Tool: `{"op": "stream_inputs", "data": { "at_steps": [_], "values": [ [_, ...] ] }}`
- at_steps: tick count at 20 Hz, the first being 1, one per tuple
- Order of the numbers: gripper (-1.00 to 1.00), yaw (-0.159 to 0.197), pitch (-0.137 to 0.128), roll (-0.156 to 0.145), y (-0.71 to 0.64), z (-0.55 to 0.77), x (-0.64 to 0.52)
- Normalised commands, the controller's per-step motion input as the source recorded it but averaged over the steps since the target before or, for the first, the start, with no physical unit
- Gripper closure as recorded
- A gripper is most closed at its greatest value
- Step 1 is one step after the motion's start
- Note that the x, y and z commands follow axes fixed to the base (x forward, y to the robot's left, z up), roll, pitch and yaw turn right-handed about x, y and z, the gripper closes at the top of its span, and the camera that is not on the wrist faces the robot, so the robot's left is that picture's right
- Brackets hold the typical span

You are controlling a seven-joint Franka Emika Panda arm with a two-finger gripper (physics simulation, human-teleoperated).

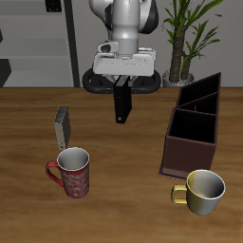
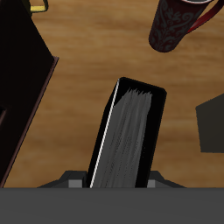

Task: Place the black book into the left desk caddy's front compartment

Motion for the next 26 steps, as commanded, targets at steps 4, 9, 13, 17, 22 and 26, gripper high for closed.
{"op": "stream_inputs", "data": {
  "at_steps": [4,9,13,17,22,26],
  "values": [
    [1.0,-0.011,0.021,0.003,0.25,0.02,-0.22],
    [1.0,-0.033,0.017,-0.017,0.19,0.04,-0.04],
    [1.0,-0.056,-0.004,-0.008,0.33,0.09,-0.1],
    [1.0,-0.02,-0.001,0.042,0.37,0.06,-0.12],
    [1.0,-0.013,0.002,0.035,0.35,0.06,-0.04],
    [1.0,-0.028,0.006,0.002,0.16,0.08,0.05]
  ]
}}
